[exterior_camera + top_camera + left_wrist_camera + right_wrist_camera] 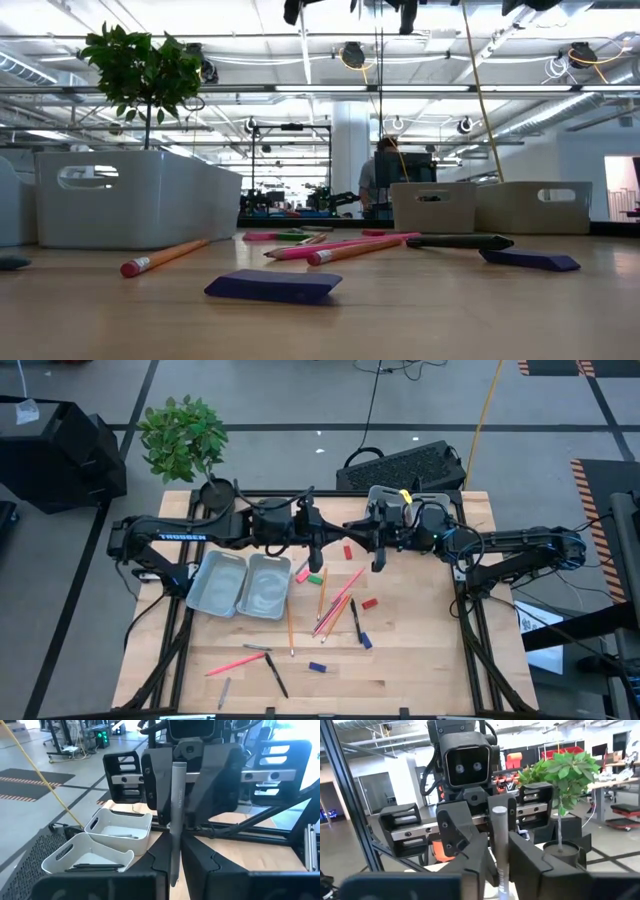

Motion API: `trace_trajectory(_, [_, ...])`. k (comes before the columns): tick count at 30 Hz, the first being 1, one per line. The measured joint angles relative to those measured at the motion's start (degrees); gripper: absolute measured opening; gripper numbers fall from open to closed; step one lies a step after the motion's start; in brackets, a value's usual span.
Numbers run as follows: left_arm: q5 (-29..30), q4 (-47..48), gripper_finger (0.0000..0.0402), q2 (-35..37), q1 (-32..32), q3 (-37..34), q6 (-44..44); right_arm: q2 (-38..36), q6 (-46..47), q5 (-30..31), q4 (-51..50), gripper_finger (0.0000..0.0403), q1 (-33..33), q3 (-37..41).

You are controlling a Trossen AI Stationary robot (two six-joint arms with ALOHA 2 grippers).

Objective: Sort crayons/erasers/pens/pencils in bins
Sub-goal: Put the gray crayon into the top right gray bin

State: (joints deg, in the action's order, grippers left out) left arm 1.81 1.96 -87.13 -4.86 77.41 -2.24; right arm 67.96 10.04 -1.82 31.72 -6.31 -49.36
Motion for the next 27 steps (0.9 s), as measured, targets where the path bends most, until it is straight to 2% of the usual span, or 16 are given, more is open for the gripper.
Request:
trace_trajectory(4, [-0.01,-0.27,0.0035,0.0,0.03,0.0,-1.08,-0.02,-0.91,0.06,0.11,0.0018,-0.01,0.02])
trace_trajectory(10, [-0.11,-0.31,0.0044,0.0,-0.15,0.0,-4.52,-0.04,-1.05,0.32,0.08,0.0022,0.0,0.02])
trace_trajectory(13, [-0.38,0.15,0.0074,0.17,-0.24,0.0,-5.13,-0.04,-0.85,0.26,-0.32,0.0019,0.0,0.02])
trace_trajectory(17, [0.74,4.51,0.0135,2.5,-0.82,0.06,-5.54,-1.0,-0.73,1.96,-3.13,0.0019,0.04,-0.28])
trace_trajectory(21, [1.43,13.74,0.0191,6.57,-3.1,0.04,-5.39,-2.51,-3.32,5.3,-14.41,0.0019,-0.94,-4.72])
trace_trajectory(27, [1.44,28.26,0.0239,14.35,-9.04,0.04,-5.21,-2.82,-4.52,9.77,-42.55,0.0019,-7.5,-15.34])
